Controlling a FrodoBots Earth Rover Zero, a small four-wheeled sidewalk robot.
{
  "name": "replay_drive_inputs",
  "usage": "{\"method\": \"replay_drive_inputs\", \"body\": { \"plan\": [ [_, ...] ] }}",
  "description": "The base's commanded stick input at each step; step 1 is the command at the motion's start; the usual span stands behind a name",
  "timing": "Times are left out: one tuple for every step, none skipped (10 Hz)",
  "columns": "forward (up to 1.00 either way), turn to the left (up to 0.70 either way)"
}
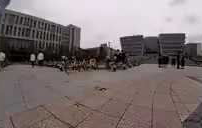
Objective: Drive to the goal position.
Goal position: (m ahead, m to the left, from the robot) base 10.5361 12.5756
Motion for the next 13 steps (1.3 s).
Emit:
{"method": "replay_drive_inputs", "body": {
  "plan": [
    [0.54,-0.13],
    [0.54,-0.13],
    [0.54,-0.13],
    [0.54,-0.13],
    [0.54,-0.13],
    [0.54,-0.13],
    [0.54,-0.13],
    [0.54,-0.12],
    [0.54,-0.12],
    [0.54,-0.12],
    [0.54,-0.12],
    [0.54,-0.12],
    [0.54,-0.12]
  ]
}}
